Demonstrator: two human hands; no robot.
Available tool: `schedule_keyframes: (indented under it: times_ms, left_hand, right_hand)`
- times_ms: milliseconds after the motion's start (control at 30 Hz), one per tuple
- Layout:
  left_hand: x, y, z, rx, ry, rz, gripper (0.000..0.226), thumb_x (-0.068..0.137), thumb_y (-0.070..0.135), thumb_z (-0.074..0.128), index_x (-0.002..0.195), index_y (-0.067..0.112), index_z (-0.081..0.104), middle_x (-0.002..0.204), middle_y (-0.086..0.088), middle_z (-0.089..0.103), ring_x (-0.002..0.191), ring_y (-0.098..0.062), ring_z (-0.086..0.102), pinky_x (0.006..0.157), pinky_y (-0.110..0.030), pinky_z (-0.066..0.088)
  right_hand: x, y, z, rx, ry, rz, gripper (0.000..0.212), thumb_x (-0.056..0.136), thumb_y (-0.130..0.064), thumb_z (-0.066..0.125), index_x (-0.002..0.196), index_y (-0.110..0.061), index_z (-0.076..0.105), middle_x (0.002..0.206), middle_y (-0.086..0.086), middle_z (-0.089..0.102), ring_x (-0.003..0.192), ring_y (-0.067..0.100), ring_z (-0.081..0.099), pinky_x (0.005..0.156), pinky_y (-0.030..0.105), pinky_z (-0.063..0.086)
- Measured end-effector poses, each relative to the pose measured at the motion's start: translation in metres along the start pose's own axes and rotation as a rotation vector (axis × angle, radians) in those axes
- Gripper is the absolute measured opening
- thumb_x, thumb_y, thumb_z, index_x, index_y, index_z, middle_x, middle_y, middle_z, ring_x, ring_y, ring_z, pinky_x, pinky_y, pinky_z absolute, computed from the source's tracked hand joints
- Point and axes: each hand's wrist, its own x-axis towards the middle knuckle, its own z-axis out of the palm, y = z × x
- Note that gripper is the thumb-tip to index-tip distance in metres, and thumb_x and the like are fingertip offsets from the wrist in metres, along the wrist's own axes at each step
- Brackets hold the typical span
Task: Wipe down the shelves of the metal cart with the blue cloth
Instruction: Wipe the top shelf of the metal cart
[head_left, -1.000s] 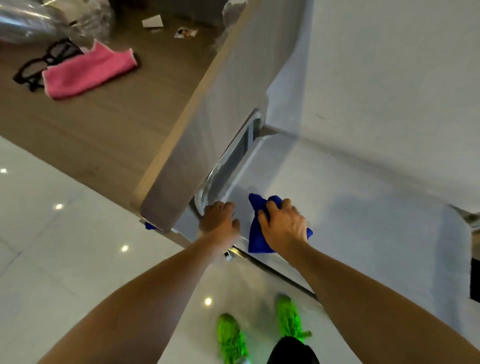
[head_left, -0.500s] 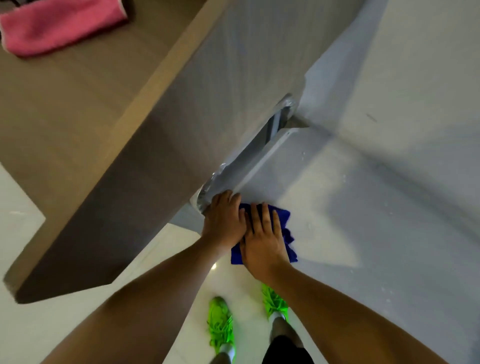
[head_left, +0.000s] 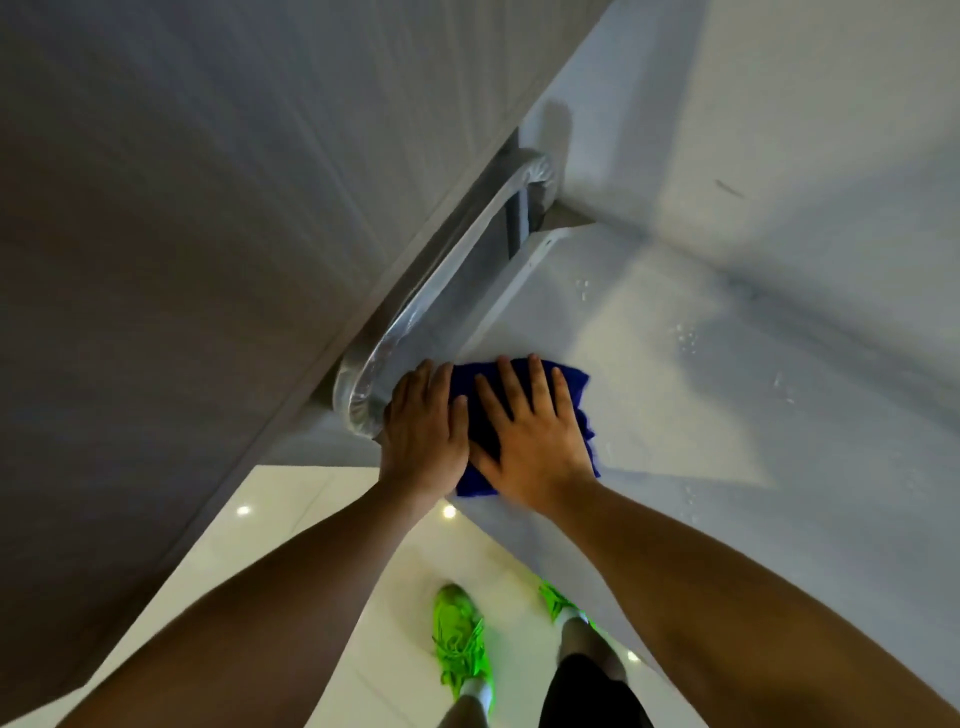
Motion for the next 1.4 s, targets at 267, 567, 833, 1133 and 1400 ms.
schedule_keyframes:
  times_ms: [267,567,833,1133,1400]
  left_hand:
    - [0.013,0.019,0.021,0.108,0.018,0.062,0.056,0.102,0.043,0.026,0.151,0.017,0.036,0.157,-0.012,0.035,0.143,-0.031,0.031,0.113,-0.055,0.027]
    - [0.015,0.013,0.033,0.218,-0.044,0.045,0.079,0.09,0.072,0.027,0.158,0.033,0.013,0.167,-0.005,0.002,0.152,-0.03,0.003,0.12,-0.054,0.005]
    - [0.017,0.01,0.035,0.203,-0.044,0.046,0.082,0.089,0.074,0.031,0.158,0.036,0.007,0.167,-0.002,-0.003,0.152,-0.028,-0.002,0.12,-0.053,0.003]
    - [0.016,0.012,0.033,0.217,-0.099,0.04,0.078,0.092,0.073,0.022,0.156,0.037,-0.004,0.166,-0.002,-0.015,0.151,-0.027,-0.012,0.12,-0.057,-0.001]
    - [0.017,0.012,0.031,0.286,-0.155,0.031,0.08,0.092,0.073,0.021,0.155,0.035,-0.012,0.165,-0.003,-0.017,0.151,-0.03,-0.011,0.12,-0.058,0.003]
  right_hand:
    - [0.04,0.046,-0.015,-0.022,0.065,0.089,0.075,0.1,-0.069,0.018,0.159,-0.023,0.026,0.166,0.011,0.022,0.151,0.044,0.009,0.121,0.061,0.005]
    - [0.096,0.12,-0.041,-0.082,0.102,0.218,0.079,0.097,-0.072,0.007,0.161,-0.026,0.014,0.168,0.01,0.013,0.152,0.04,0.0,0.122,0.056,0.0]
    - [0.12,0.121,-0.045,-0.083,0.121,0.324,0.077,0.096,-0.071,0.002,0.161,-0.03,0.011,0.169,0.007,0.008,0.153,0.039,-0.002,0.12,0.056,-0.005]
    - [0.081,0.084,-0.037,-0.044,0.114,0.376,0.073,0.099,-0.067,0.009,0.161,-0.028,0.015,0.168,0.008,0.012,0.152,0.041,0.0,0.12,0.059,-0.003]
    - [-0.002,0.049,-0.019,0.009,0.097,0.415,0.07,0.102,-0.063,0.011,0.161,-0.026,0.013,0.169,0.008,0.009,0.152,0.04,-0.002,0.12,0.059,-0.004]
